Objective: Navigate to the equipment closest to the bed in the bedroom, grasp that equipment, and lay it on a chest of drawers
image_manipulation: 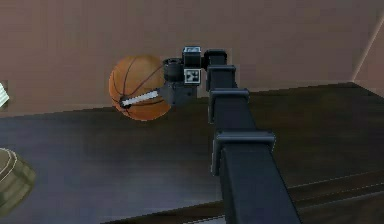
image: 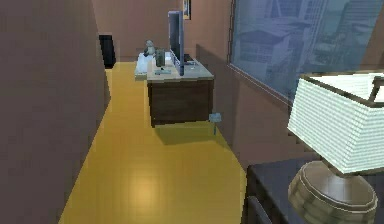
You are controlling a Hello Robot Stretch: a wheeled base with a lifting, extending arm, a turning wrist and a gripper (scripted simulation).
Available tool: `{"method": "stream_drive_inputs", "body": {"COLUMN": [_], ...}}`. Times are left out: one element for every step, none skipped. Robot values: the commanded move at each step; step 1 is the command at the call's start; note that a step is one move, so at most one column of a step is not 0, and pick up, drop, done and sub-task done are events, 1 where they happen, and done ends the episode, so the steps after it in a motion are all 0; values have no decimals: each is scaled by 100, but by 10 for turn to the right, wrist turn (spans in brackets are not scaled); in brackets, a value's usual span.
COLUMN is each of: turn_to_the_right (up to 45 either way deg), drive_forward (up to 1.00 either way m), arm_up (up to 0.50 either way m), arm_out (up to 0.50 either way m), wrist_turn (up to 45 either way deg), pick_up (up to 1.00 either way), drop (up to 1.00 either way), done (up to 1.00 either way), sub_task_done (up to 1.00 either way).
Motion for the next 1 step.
{"method": "stream_drive_inputs", "body": {"turn_to_the_right": [0], "drive_forward": [0], "arm_up": [0], "arm_out": [0], "wrist_turn": [0], "pick_up": [0], "drop": [100], "done": [0], "sub_task_done": [0]}}
